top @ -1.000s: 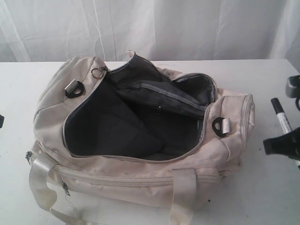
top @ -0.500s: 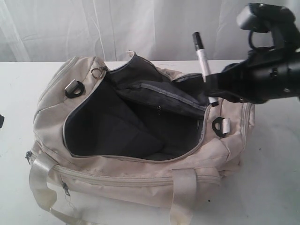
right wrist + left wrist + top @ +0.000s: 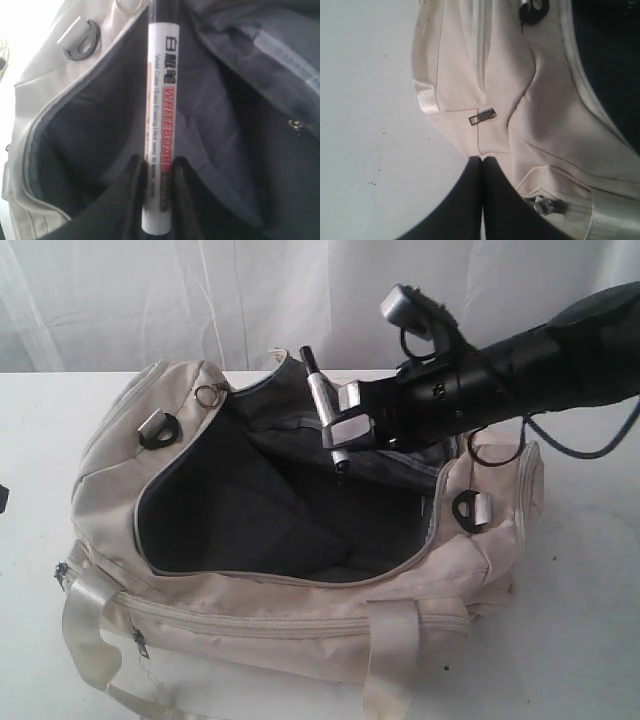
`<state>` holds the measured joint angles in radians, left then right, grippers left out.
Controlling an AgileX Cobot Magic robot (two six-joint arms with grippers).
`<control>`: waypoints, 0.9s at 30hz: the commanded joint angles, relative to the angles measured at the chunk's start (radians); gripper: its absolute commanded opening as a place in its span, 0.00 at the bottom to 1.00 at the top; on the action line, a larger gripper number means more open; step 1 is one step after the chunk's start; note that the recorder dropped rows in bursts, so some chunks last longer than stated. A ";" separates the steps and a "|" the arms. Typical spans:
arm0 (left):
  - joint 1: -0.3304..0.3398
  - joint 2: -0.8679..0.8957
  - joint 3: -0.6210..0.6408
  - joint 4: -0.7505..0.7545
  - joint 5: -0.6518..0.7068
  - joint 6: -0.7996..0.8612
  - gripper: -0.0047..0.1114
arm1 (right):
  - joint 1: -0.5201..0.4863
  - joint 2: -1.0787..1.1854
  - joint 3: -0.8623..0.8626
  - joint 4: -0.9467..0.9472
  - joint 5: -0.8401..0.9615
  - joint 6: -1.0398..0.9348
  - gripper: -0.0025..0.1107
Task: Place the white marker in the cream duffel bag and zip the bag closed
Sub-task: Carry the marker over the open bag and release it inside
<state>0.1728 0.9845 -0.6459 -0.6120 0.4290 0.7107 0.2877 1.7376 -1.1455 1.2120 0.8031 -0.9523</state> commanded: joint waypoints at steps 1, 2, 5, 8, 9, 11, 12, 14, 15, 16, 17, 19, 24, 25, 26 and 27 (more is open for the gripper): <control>0.004 -0.008 0.007 -0.013 0.012 -0.001 0.04 | 0.050 0.090 -0.033 0.005 0.029 -0.014 0.02; 0.004 -0.008 0.007 -0.013 0.012 -0.001 0.04 | 0.058 0.102 -0.034 0.005 0.027 -0.014 0.02; 0.004 -0.008 0.007 -0.013 0.014 -0.001 0.04 | 0.085 0.129 -0.034 -0.005 0.005 -0.014 0.02; 0.004 -0.008 0.007 -0.013 0.023 -0.001 0.04 | 0.101 0.152 -0.034 -0.024 -0.046 -0.014 0.02; 0.004 -0.008 0.007 -0.013 0.031 -0.001 0.04 | 0.101 0.162 -0.034 -0.027 -0.068 -0.014 0.02; 0.004 -0.008 0.007 -0.013 0.046 -0.001 0.04 | 0.101 0.179 -0.034 -0.027 -0.110 -0.014 0.02; 0.004 -0.008 0.007 -0.013 0.055 -0.001 0.04 | 0.101 0.189 -0.034 -0.027 -0.132 -0.012 0.02; 0.004 -0.008 0.007 -0.013 0.071 -0.001 0.04 | 0.101 0.194 -0.034 -0.027 -0.135 -0.012 0.02; 0.004 -0.008 0.007 -0.013 0.077 -0.001 0.04 | 0.101 0.194 -0.034 -0.027 -0.132 -0.012 0.02; 0.004 -0.008 0.007 -0.013 0.082 -0.001 0.04 | 0.101 0.194 -0.034 -0.027 -0.125 -0.012 0.03; 0.004 -0.008 0.007 -0.013 0.084 -0.001 0.04 | 0.101 0.194 -0.034 -0.027 -0.119 -0.012 0.05; 0.004 -0.008 0.007 -0.013 0.084 -0.001 0.04 | 0.101 0.194 -0.034 -0.029 -0.107 -0.012 0.11; 0.004 -0.008 0.007 -0.013 0.084 -0.001 0.04 | 0.101 0.194 -0.034 -0.038 -0.094 -0.012 0.25; 0.004 -0.008 0.007 -0.013 0.084 -0.001 0.04 | 0.101 0.194 -0.034 -0.038 -0.094 -0.012 0.27; 0.004 -0.008 0.007 -0.013 0.084 -0.001 0.04 | 0.101 0.194 -0.034 -0.038 -0.094 -0.012 0.27; 0.004 -0.008 0.007 -0.013 0.084 -0.001 0.04 | 0.101 0.194 -0.034 -0.038 -0.094 -0.012 0.27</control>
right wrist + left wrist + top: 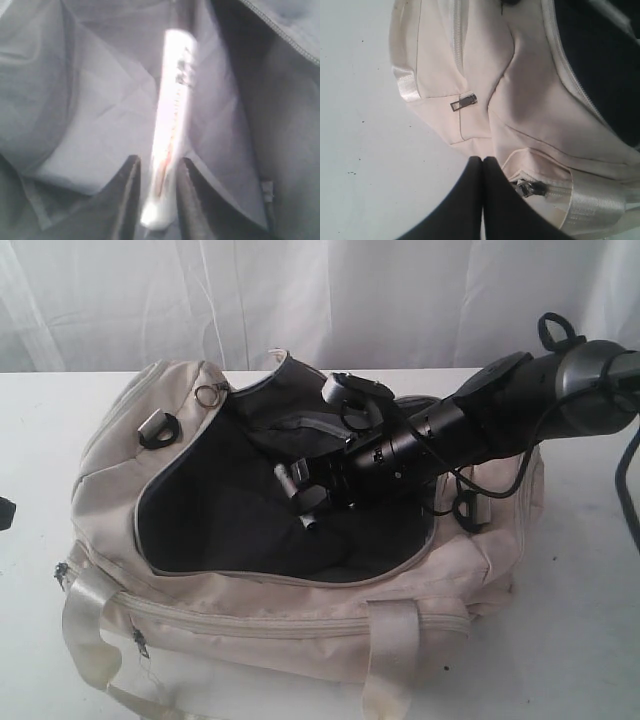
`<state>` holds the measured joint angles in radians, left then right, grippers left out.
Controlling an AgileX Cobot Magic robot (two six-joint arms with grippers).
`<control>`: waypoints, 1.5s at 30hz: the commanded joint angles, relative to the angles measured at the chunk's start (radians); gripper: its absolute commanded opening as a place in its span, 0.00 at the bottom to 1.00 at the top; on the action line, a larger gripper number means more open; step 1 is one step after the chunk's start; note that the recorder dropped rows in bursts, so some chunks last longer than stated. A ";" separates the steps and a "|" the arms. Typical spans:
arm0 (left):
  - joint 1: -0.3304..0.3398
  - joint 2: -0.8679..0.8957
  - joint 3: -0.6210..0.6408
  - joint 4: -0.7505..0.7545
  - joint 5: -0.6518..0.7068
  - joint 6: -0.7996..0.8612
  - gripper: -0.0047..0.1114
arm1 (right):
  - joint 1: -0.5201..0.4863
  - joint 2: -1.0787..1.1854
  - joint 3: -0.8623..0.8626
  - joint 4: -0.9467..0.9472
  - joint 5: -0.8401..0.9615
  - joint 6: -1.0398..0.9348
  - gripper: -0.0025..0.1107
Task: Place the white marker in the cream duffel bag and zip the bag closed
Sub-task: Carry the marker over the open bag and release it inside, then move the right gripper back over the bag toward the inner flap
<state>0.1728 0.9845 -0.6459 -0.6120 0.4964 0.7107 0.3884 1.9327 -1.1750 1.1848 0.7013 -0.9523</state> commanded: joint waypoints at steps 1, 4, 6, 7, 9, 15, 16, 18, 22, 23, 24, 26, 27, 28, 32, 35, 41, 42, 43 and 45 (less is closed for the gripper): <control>0.004 -0.008 0.007 -0.013 0.016 -0.001 0.04 | 0.000 -0.001 -0.004 -0.010 0.008 -0.012 0.27; 0.004 -0.008 0.007 -0.013 0.013 -0.001 0.04 | 0.000 -0.001 -0.004 -0.010 0.011 -0.012 0.27; 0.004 -0.008 0.007 -0.013 0.013 -0.001 0.04 | 0.000 -0.001 -0.004 -0.014 0.013 -0.012 0.28; 0.004 -0.008 0.007 -0.013 0.015 -0.001 0.04 | 0.000 -0.007 -0.004 -0.014 0.013 -0.014 0.28; 0.004 -0.008 0.007 -0.013 0.020 -0.001 0.04 | -0.002 -0.022 -0.008 -0.024 0.011 -0.014 0.28; 0.004 -0.008 0.007 -0.023 0.030 -0.007 0.04 | -0.023 -0.140 -0.011 -0.067 -0.026 0.009 0.27; 0.004 -0.008 0.007 -0.034 0.030 -0.007 0.04 | -0.032 -0.171 -0.011 -0.101 -0.066 0.036 0.25; 0.002 -0.006 0.007 -0.046 0.030 -0.007 0.04 | -0.051 -0.218 -0.011 -0.194 -0.174 0.127 0.22; -0.001 0.018 0.002 -0.077 0.026 -0.003 0.04 | -0.140 -0.268 -0.015 -0.408 -0.395 0.565 0.16; -0.005 0.026 -0.002 -0.081 0.019 0.006 0.04 | -0.172 -0.268 -0.024 -0.410 -0.383 0.645 0.16; -0.015 0.039 -0.014 -0.083 0.012 0.018 0.04 | -0.216 -0.261 -0.040 -0.410 -0.337 0.713 0.16; -0.036 0.063 -0.045 -0.091 0.006 0.051 0.04 | -0.292 -0.233 -0.086 -0.416 -0.197 0.720 0.16; -0.048 0.078 -0.068 -0.104 0.006 0.079 0.04 | -0.332 -0.210 -0.118 -0.425 -0.098 0.703 0.16; -0.061 0.095 -0.094 -0.121 0.008 0.111 0.04 | -0.370 -0.184 -0.152 -0.436 -0.001 0.684 0.16; -0.101 0.176 -0.184 -0.215 0.026 0.204 0.04 | -0.468 -0.084 -0.310 -0.465 0.265 0.644 0.17; -0.105 0.230 -0.216 -0.254 0.080 0.222 0.04 | -0.488 -0.027 -0.428 -0.525 0.345 0.640 0.17; -0.105 0.247 -0.212 -0.251 0.127 0.084 0.04 | -0.487 0.021 -0.540 -0.829 0.323 0.661 0.19; -0.105 0.247 -0.212 -0.251 0.122 0.072 0.04 | -0.487 0.024 -0.542 -0.858 0.321 0.668 0.22; -0.105 0.247 -0.212 -0.251 0.123 0.070 0.04 | -0.487 0.032 -0.544 -0.871 0.327 0.668 0.27; -0.105 0.247 -0.212 -0.253 0.125 0.070 0.04 | -0.487 0.048 -0.547 -0.872 0.332 0.648 0.37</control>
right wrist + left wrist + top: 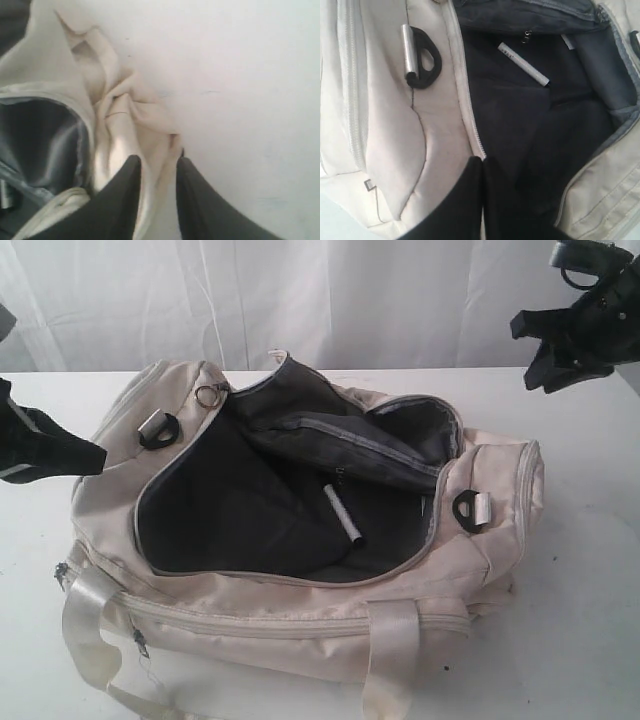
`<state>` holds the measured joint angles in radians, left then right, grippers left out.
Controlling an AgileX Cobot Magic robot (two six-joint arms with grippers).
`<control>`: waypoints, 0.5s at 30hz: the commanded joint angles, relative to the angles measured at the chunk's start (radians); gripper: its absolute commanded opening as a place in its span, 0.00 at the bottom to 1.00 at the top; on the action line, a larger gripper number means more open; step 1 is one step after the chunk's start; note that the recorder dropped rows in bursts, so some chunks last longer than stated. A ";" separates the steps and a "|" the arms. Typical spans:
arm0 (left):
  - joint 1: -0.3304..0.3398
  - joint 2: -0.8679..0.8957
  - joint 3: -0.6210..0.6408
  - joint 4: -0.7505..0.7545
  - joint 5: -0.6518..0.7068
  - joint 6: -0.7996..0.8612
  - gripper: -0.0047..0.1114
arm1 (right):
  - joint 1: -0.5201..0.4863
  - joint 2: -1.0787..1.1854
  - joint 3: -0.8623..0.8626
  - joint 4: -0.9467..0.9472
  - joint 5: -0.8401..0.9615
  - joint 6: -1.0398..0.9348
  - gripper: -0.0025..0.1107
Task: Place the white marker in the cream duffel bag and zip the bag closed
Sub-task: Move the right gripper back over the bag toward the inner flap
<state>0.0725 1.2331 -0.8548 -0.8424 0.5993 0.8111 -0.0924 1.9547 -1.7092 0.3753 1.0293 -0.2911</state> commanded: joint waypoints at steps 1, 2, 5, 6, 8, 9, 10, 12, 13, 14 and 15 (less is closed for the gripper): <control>-0.005 -0.001 -0.003 -0.020 0.030 -0.031 0.04 | -0.007 0.036 -0.013 -0.059 -0.011 -0.019 0.42; -0.005 -0.001 -0.003 -0.020 0.034 -0.031 0.04 | -0.007 0.044 -0.013 -0.054 -0.028 -0.005 0.45; -0.005 -0.001 -0.003 -0.020 0.061 -0.031 0.04 | -0.007 0.060 -0.013 -0.051 -0.061 0.072 0.48; -0.005 -0.001 -0.003 -0.020 0.083 -0.031 0.04 | -0.007 0.067 -0.013 -0.021 -0.074 0.085 0.48; -0.005 -0.001 -0.003 -0.020 0.112 -0.031 0.04 | -0.007 0.081 -0.013 0.103 -0.120 0.009 0.48; -0.005 -0.001 -0.003 -0.020 0.123 -0.031 0.04 | -0.007 0.088 -0.014 0.178 -0.133 -0.055 0.48; -0.005 -0.001 -0.003 -0.017 0.151 -0.031 0.04 | -0.007 0.107 -0.019 0.339 -0.119 -0.246 0.48; -0.005 -0.001 -0.003 -0.009 0.179 -0.031 0.04 | -0.007 0.153 -0.034 0.523 -0.018 -0.673 0.48; -0.005 -0.001 -0.003 -0.009 0.179 -0.031 0.04 | -0.007 0.171 -0.034 0.536 -0.015 -0.791 0.48; -0.005 -0.001 -0.003 -0.009 0.179 -0.031 0.04 | -0.007 0.191 -0.034 0.527 -0.032 -0.867 0.48; -0.005 -0.001 -0.003 -0.009 0.179 -0.031 0.04 | -0.007 0.203 -0.034 0.527 -0.034 -0.889 0.48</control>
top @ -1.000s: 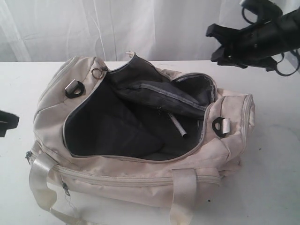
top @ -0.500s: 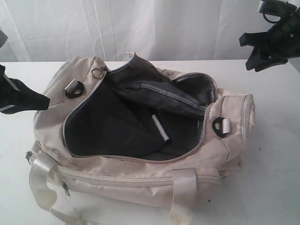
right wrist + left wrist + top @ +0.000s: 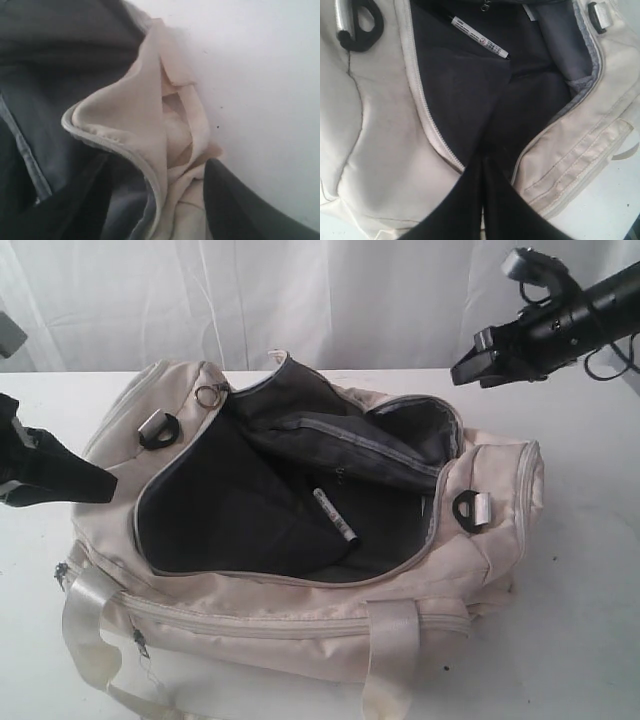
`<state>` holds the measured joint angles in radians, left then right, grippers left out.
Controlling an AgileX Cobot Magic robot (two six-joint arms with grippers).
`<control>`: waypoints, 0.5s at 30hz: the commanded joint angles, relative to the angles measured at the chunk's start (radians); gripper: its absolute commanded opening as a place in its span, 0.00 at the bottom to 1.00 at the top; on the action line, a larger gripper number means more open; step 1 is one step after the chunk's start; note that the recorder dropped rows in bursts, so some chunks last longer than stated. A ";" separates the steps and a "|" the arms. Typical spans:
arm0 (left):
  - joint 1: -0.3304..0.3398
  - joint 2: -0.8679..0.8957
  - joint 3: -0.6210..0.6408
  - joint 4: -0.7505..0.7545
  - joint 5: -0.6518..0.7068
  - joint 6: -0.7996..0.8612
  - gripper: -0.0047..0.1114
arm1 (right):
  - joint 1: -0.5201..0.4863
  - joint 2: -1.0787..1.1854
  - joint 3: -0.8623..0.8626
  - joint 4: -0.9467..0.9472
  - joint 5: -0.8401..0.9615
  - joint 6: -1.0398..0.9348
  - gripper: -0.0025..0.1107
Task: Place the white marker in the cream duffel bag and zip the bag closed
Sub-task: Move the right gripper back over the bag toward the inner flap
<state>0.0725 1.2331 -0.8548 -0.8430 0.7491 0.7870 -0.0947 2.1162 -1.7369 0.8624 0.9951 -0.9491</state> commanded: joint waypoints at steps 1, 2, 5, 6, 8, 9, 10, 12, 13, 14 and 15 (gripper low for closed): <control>-0.005 -0.001 -0.003 -0.009 0.030 -0.006 0.04 | -0.004 0.056 -0.007 0.043 0.001 -0.259 0.48; -0.005 -0.001 -0.003 -0.009 0.028 -0.004 0.04 | -0.004 0.064 -0.007 0.056 0.009 -0.307 0.48; -0.005 -0.001 -0.003 -0.009 0.008 -0.003 0.04 | 0.025 0.081 -0.007 0.107 0.027 -0.501 0.48; -0.005 -0.001 -0.003 -0.009 0.000 -0.003 0.04 | 0.033 0.081 -0.007 0.117 0.027 -0.535 0.48; -0.005 -0.001 -0.003 -0.009 -0.017 -0.003 0.04 | 0.046 0.081 -0.007 0.129 0.027 -0.581 0.48; -0.005 -0.001 -0.003 -0.009 -0.022 -0.003 0.04 | 0.054 0.081 -0.007 0.131 0.027 -0.599 0.48; -0.005 -0.001 -0.003 -0.009 -0.024 -0.003 0.04 | 0.065 0.081 -0.007 0.131 0.027 -0.608 0.48; -0.005 -0.001 -0.003 -0.009 -0.024 -0.003 0.04 | 0.092 0.086 -0.007 0.131 0.010 -0.629 0.48; -0.005 -0.001 -0.003 -0.009 -0.024 -0.003 0.04 | 0.113 0.090 -0.007 0.131 -0.021 -0.646 0.48; -0.005 -0.001 -0.003 -0.009 -0.024 -0.003 0.04 | 0.131 0.094 -0.007 0.131 -0.068 -0.646 0.48; -0.005 -0.001 -0.003 -0.009 -0.024 -0.003 0.04 | 0.138 0.094 -0.007 0.131 -0.099 -0.646 0.48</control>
<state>0.0725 1.2331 -0.8548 -0.8411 0.7152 0.7870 0.0235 2.2076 -1.7369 0.9838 0.9557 -1.5762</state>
